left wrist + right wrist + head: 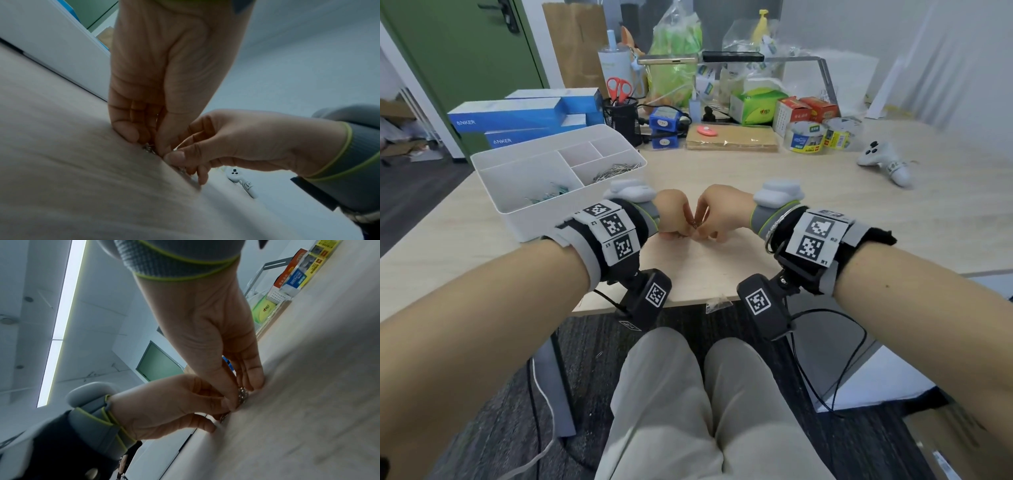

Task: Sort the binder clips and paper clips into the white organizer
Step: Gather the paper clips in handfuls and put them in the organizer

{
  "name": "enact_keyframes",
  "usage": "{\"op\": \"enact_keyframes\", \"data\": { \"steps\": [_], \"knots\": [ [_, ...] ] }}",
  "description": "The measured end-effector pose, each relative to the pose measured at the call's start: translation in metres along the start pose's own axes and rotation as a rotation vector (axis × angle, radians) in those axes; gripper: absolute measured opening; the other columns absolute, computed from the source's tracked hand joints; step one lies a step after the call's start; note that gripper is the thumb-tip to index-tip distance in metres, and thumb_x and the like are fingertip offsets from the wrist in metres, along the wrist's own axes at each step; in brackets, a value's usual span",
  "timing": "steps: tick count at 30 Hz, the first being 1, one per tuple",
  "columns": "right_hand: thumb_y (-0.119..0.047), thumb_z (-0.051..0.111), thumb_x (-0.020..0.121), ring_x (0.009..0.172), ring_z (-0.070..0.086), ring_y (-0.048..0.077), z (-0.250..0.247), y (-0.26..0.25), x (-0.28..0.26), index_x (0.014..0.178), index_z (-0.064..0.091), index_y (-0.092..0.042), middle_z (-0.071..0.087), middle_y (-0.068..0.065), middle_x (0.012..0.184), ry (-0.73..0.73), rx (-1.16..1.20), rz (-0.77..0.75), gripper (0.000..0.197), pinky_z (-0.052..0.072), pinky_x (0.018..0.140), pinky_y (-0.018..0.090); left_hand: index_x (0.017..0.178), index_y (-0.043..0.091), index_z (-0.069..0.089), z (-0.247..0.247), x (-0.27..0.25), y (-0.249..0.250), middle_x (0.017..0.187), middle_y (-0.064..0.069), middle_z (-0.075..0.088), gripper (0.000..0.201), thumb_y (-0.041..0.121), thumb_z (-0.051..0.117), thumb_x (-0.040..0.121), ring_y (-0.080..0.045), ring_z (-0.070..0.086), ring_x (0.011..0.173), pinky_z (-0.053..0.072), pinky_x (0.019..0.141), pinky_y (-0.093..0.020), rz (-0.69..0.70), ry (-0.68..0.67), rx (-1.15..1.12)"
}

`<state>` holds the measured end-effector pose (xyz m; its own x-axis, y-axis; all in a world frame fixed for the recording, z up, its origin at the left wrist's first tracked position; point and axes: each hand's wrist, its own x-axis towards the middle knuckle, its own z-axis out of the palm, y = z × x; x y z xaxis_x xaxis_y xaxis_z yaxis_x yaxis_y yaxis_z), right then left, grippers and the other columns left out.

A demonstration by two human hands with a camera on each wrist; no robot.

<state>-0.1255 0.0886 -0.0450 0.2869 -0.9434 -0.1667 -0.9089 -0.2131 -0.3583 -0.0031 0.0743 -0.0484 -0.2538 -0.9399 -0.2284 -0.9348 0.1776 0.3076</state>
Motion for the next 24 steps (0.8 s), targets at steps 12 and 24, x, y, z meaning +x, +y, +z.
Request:
{"op": "enact_keyframes", "data": {
  "steps": [12, 24],
  "knots": [
    [-0.006, 0.073, 0.073, 0.069, 0.064, 0.023, -0.002, 0.001, 0.01, 0.085, 0.064, -0.008, 0.07, 0.016, 0.084, -0.058, 0.224, 0.036, 0.015, 0.056, 0.083, 0.034, 0.086, 0.009, 0.066, 0.001, -0.001, 0.001, 0.07, -0.004, 0.06, 0.007, 0.005, 0.069, 0.081, 0.001, 0.05, 0.033, 0.052, 0.06, -0.018, -0.047, 0.047, -0.168],
    [-0.013, 0.071, 0.077, 0.051, 0.059, 0.008, -0.004, -0.002, 0.011, 0.084, 0.071, -0.007, 0.068, 0.009, 0.079, 0.024, 0.116, -0.012, 0.01, 0.056, 0.078, 0.029, 0.097, 0.008, 0.054, -0.007, -0.006, 0.0, 0.093, -0.01, 0.063, 0.015, -0.004, 0.052, 0.088, -0.011, 0.056, 0.064, 0.053, 0.06, -0.025, -0.041, 0.214, -0.635]
  ]
}}
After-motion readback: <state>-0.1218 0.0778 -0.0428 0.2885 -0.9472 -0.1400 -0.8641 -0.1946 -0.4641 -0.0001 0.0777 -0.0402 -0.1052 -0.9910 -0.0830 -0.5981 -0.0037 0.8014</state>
